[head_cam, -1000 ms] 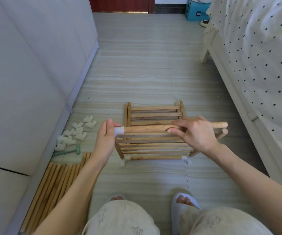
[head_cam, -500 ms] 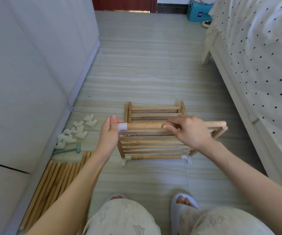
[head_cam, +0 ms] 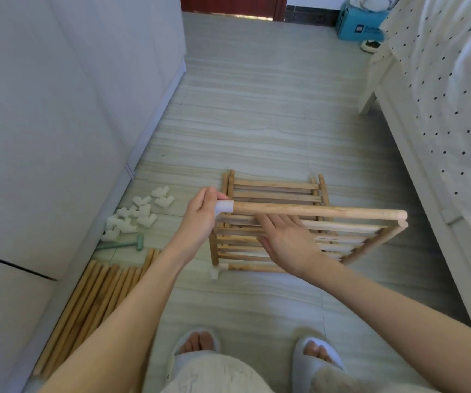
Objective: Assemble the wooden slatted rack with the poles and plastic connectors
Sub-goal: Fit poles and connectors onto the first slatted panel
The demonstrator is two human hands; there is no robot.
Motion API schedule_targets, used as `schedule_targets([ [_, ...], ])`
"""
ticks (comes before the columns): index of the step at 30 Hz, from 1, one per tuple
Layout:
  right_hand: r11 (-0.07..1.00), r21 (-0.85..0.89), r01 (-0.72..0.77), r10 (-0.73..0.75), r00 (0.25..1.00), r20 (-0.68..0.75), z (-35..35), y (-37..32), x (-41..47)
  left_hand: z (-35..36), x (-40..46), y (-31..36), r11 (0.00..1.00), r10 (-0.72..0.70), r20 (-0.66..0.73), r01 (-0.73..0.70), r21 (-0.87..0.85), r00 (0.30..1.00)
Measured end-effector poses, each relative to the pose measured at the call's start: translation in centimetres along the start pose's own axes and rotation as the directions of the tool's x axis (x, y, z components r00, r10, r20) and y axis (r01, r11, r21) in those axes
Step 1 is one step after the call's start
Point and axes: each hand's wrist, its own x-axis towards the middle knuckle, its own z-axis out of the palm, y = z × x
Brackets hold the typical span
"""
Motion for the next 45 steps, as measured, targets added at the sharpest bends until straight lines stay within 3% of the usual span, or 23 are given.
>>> schedule_targets([
  [3,0.998,0.01,-0.057,0.057,0.998,-0.012,1.9,0.2,1.6,-0.7,0.7,-0.5,0.999,0.028,0.029,-0.028,-0.027,0.999],
  [6,0.996,0.027,-0.085,0.087,0.993,-0.081,3.1,1.2,2.6,-2.5,2.3,-3.4,0.997,0.014,-0.054,-0.018,-0.074,0.998],
  [9,0.993,0.046,-0.11,0.113,0.99,-0.08,4.3,2.8,4.8,-4.9,4.3,-9.7,0.98,-0.086,-0.145,0.11,0.166,0.986],
  [12,0.992,0.078,-0.099,0.104,0.993,-0.057,5.4,4.1,7.1,-8.2,5.9,-16.7,0.821,-0.192,-0.111,0.222,0.525,0.975],
  [15,0.989,0.08,-0.125,0.129,0.99,-0.054,6.5,5.2,8.8,-10.7,8.4,-20.7,0.647,-0.227,-0.122,0.244,0.723,0.966],
  [22,0.993,0.066,-0.103,0.113,0.98,-0.166,8.0,6.0,9.8,-10.4,15.1,-23.4,0.46,-0.367,-0.15,0.32,0.828,0.918],
  [26,0.993,0.078,-0.091,0.104,0.977,-0.187,7.8,5.8,9.5,-9.7,15.4,-24.7,0.401,-0.304,-0.132,0.252,0.881,0.944],
  [30,0.993,0.102,-0.066,0.084,0.979,-0.188,7.5,5.1,8.8,-9.0,14.2,-23.9,0.436,-0.198,-0.116,0.193,0.879,0.973],
  [35,0.996,0.078,-0.032,0.045,0.984,-0.172,6.3,3.6,7.1,-8.2,11.1,-18.3,0.786,0.03,-0.196,0.098,0.611,0.98],
  [39,0.995,0.084,-0.045,0.059,0.982,-0.177,5.0,2.3,5.1,-7.6,6.9,-10.4,0.963,0.121,-0.278,-0.045,0.266,0.953],
  [42,0.987,0.141,-0.075,0.104,0.972,-0.209,4.3,1.2,2.9,-6.9,2.7,-3.6,0.983,0.139,-0.396,-0.175,-0.056,0.908],
  [45,0.99,0.105,-0.094,0.114,0.972,-0.204,3.7,0.1,1.3,-4.9,-1.2,1.9,0.934,0.308,-0.304,-0.347,-0.083,0.901],
])
